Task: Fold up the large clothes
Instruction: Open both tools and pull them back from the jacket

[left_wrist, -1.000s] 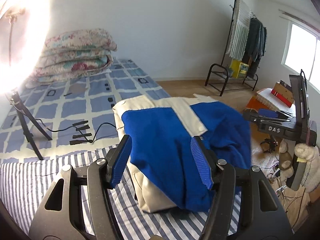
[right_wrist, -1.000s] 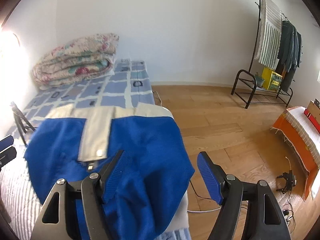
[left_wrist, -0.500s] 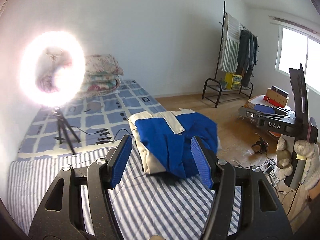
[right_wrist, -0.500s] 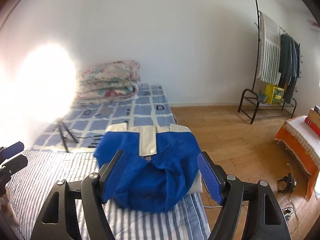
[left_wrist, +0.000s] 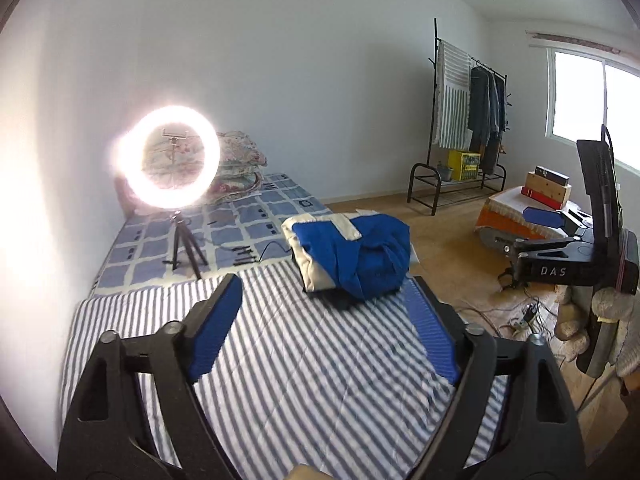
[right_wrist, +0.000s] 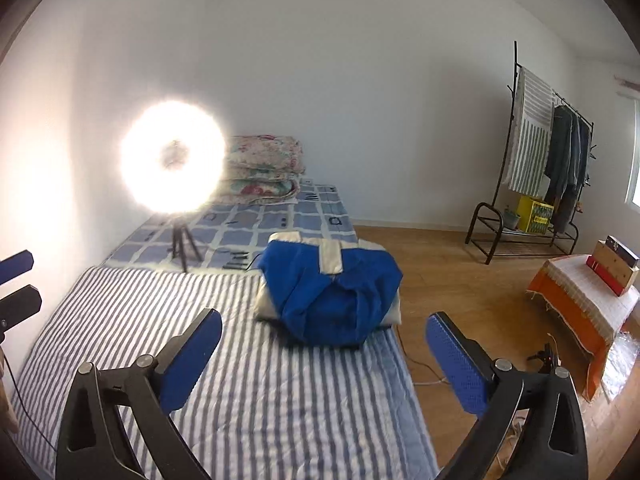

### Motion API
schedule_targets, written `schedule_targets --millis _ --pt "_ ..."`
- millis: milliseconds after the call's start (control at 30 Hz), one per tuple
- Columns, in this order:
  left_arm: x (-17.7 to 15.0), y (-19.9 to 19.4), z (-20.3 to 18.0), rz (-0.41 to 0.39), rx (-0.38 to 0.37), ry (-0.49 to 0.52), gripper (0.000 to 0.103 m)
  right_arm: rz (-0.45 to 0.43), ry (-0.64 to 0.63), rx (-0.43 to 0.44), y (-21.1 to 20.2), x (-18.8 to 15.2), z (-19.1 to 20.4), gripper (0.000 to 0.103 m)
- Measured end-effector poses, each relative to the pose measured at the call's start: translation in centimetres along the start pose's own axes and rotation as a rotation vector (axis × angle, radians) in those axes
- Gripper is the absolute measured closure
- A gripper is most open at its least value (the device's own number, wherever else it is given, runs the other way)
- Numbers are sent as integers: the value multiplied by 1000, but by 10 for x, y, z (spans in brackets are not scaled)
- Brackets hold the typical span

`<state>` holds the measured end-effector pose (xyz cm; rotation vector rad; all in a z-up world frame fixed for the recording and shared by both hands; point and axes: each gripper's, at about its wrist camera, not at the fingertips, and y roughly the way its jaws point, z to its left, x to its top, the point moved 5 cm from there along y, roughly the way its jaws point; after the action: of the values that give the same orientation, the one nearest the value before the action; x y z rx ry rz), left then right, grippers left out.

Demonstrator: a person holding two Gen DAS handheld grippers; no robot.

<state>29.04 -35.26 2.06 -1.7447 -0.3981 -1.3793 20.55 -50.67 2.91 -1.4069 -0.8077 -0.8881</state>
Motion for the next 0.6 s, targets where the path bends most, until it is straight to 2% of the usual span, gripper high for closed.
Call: schedule_targets --millis 333,600 --pt "-61 -60 -8 39 13 -4 4 -27 14 5 -42 -57 36 0" --pt "-81 -59 -2 64 82 6 0 -57 35 -9 -51 -85 46 0"
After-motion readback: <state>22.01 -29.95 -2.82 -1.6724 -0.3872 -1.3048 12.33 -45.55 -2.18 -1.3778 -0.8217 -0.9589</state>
